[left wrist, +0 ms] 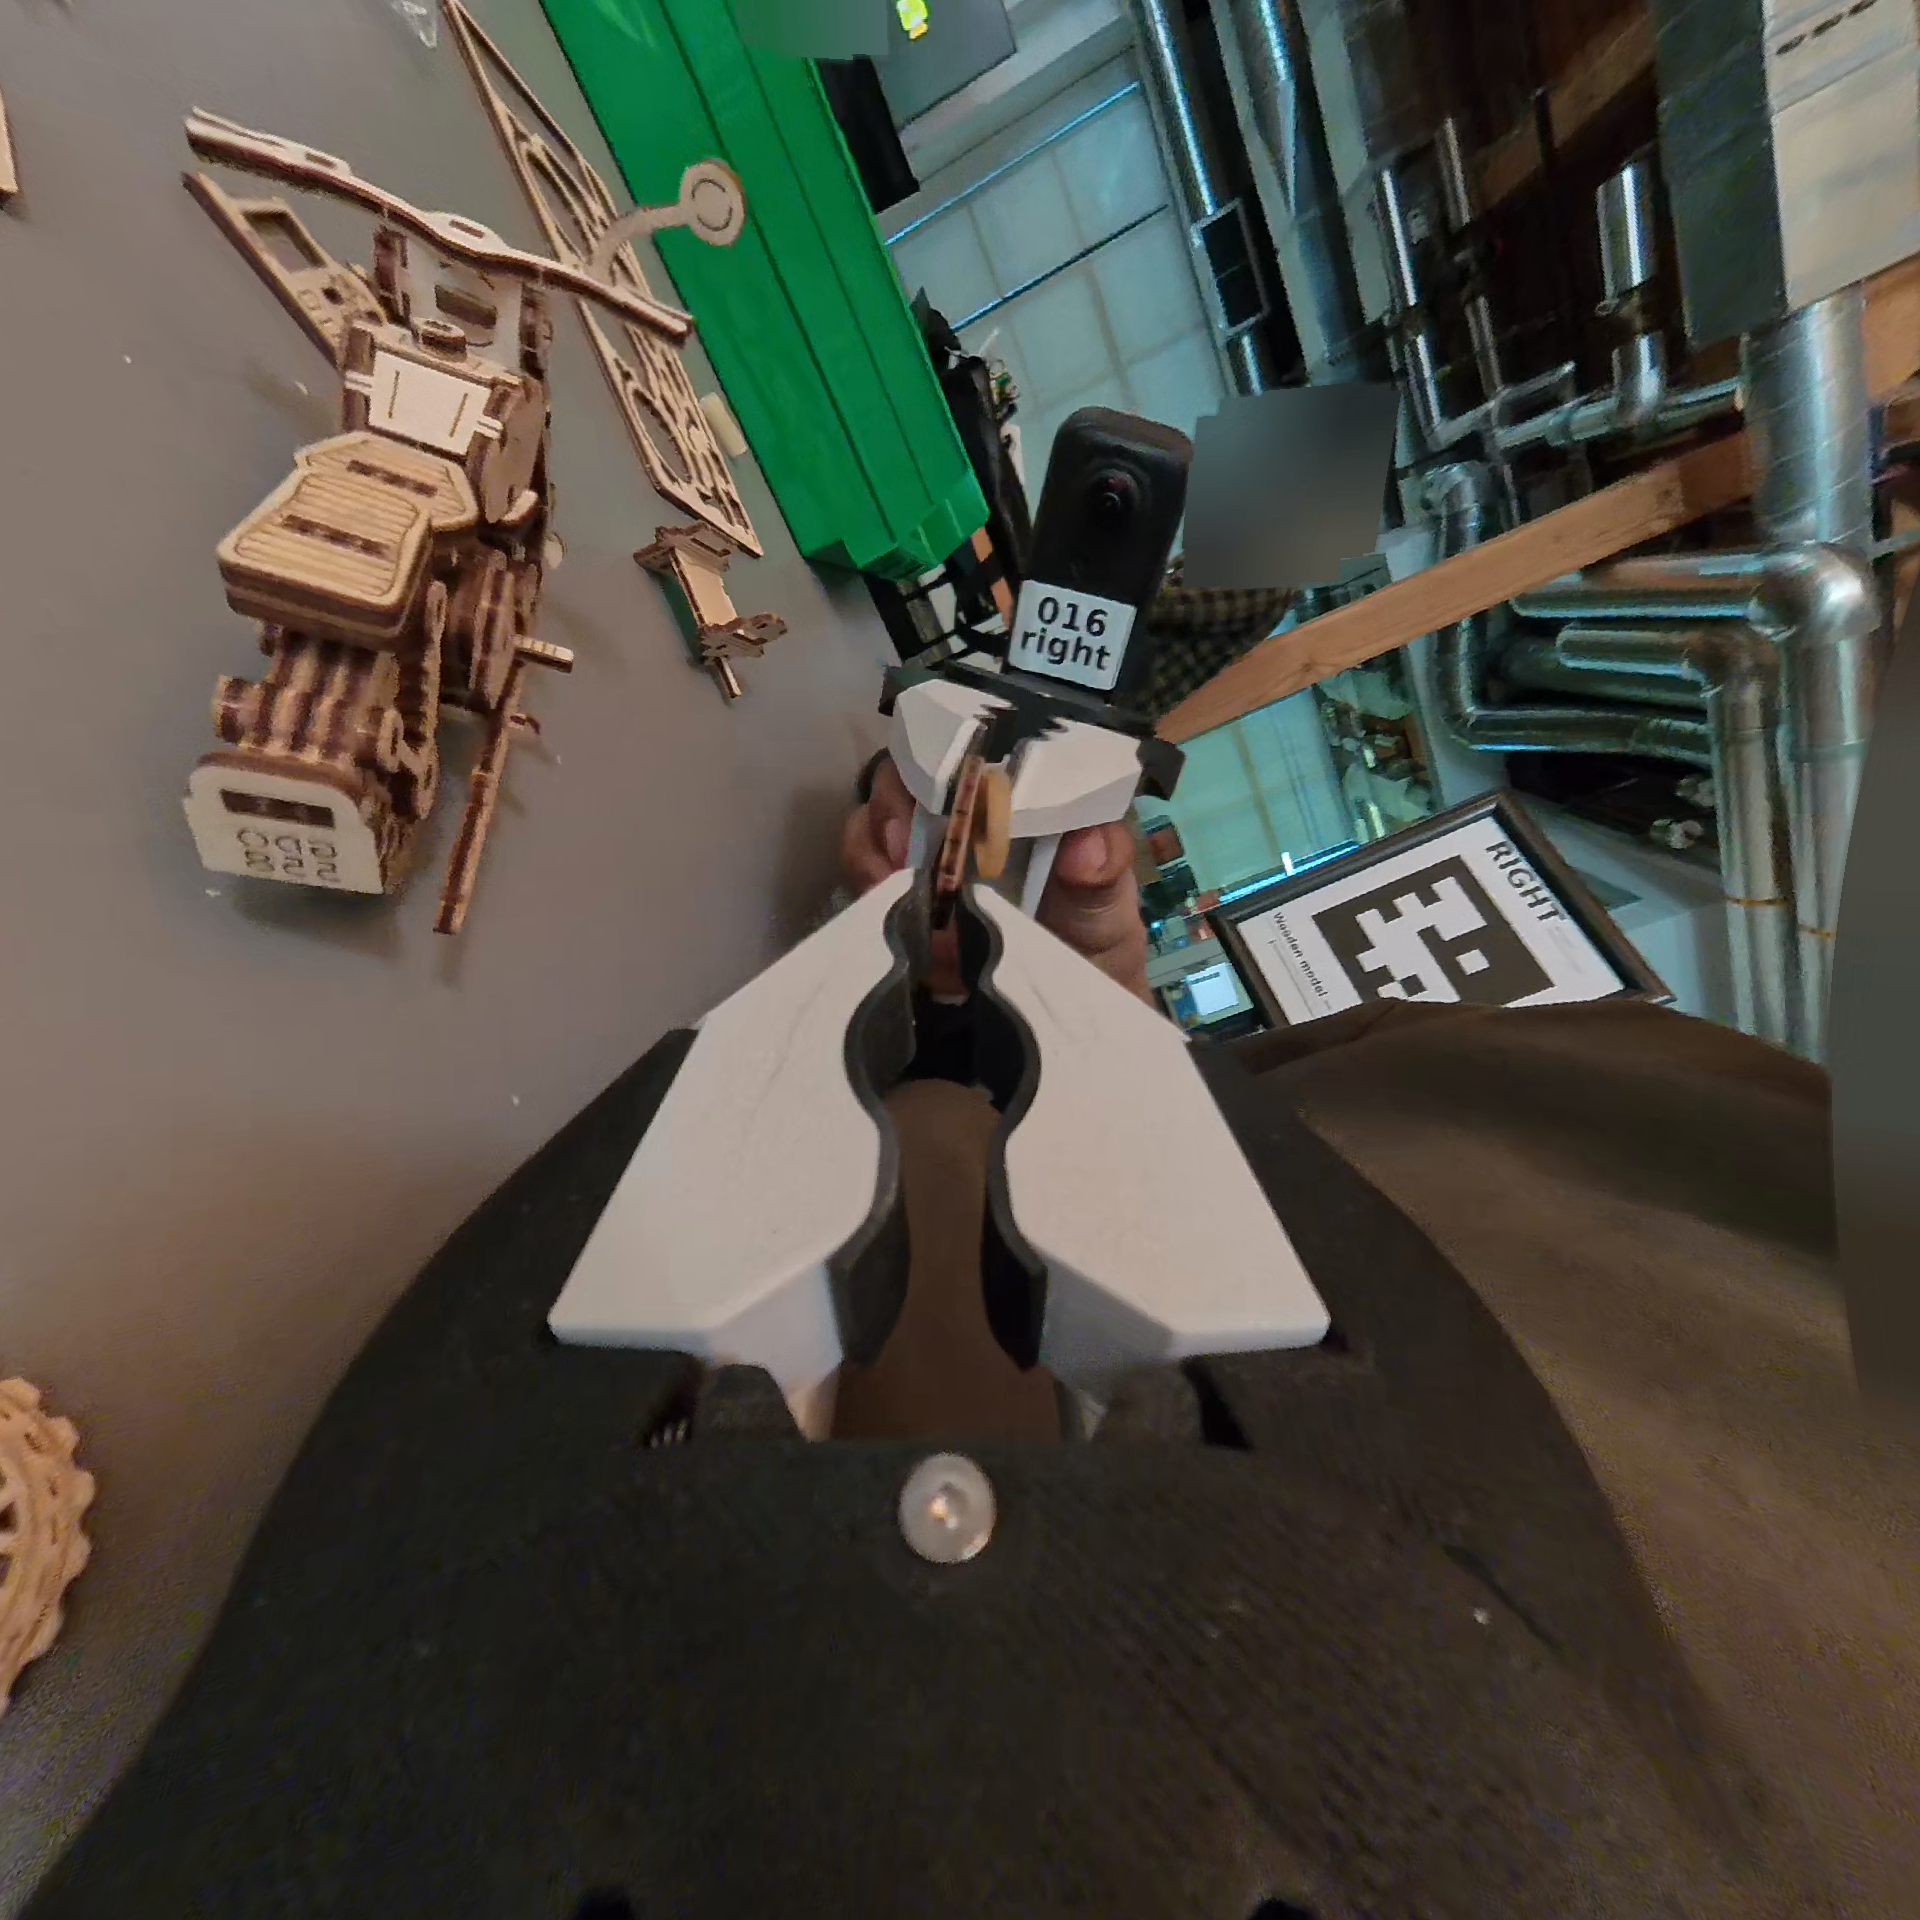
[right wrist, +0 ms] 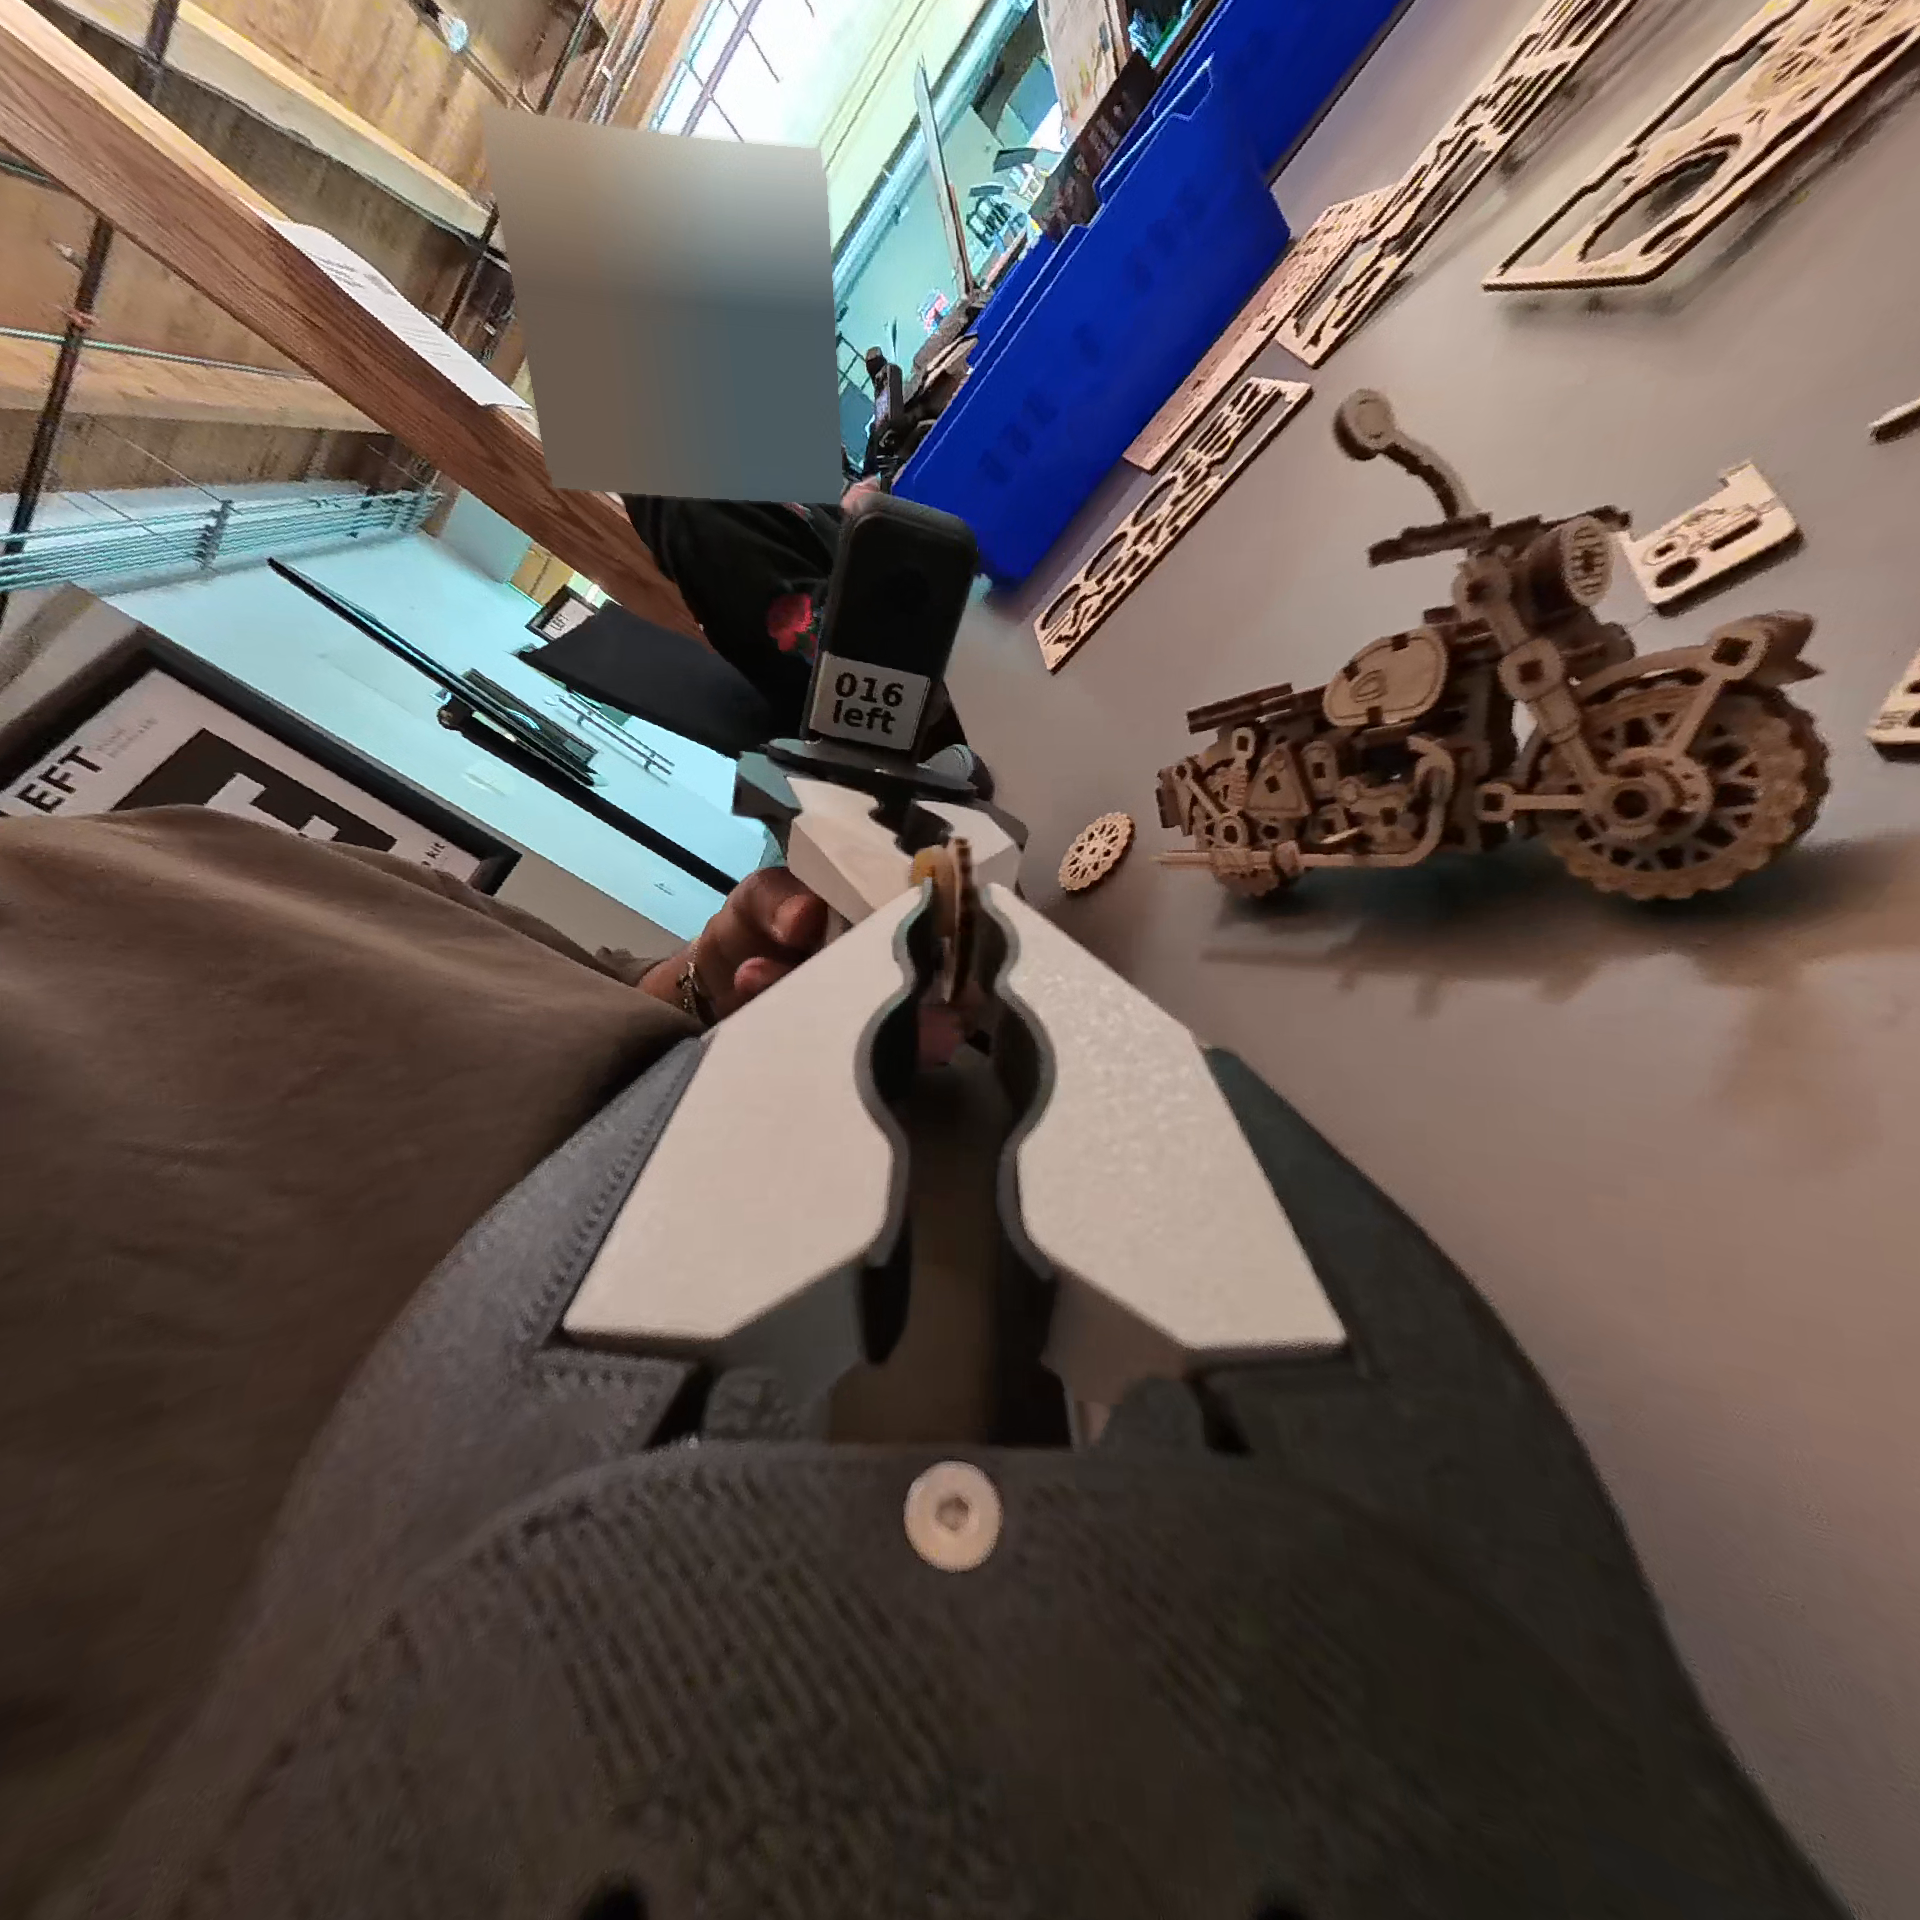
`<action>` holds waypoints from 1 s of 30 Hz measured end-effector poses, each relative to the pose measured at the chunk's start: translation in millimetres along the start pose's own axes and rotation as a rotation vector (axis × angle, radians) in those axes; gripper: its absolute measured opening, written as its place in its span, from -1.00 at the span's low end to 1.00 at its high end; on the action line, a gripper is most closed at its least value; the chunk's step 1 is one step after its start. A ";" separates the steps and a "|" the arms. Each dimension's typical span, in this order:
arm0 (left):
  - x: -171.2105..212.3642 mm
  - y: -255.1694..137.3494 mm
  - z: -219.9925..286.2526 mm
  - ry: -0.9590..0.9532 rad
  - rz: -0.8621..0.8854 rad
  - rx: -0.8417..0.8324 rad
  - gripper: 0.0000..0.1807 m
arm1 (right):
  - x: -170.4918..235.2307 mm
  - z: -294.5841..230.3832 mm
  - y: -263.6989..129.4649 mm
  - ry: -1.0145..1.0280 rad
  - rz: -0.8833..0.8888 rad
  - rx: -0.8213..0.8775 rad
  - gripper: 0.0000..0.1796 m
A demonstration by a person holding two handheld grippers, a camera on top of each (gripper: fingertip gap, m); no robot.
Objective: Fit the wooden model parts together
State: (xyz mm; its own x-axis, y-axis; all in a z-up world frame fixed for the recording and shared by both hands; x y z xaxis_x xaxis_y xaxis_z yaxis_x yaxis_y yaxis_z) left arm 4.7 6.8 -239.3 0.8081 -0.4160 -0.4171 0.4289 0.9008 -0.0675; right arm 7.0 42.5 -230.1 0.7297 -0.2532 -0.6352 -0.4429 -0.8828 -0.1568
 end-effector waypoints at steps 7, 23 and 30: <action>-9.4 -10.4 -1.7 0.162 0.030 -0.132 -0.65 | 1.2 2.3 -3.3 -0.127 -0.055 0.128 -0.95; 1.5 -3.4 -7.4 0.726 -0.106 -0.614 -0.93 | 15.4 4.5 6.6 -0.268 -0.191 0.267 -0.95; 0.2 -5.7 -2.6 0.659 -0.098 -0.540 -0.97 | 16.7 1.1 6.2 -0.288 -0.219 0.269 -0.96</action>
State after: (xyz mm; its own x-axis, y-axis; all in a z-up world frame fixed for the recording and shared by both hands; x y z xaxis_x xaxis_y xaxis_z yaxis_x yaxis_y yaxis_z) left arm 1.4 1.9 -241.4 0.3060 -0.4891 -0.8168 0.0983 0.8696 -0.4839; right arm 15.9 33.2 -242.5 0.6632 0.0819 -0.7440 -0.4420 -0.7593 -0.4776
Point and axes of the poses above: each gripper's, where its closed fingertips meet, y out along the fingers, x out of its underside, z = x × y across the jaws, the point moved 2 cm from there along -y, back along the fingers, and after that the axes turned 9 degrees about -z, right-handed, at the moved point
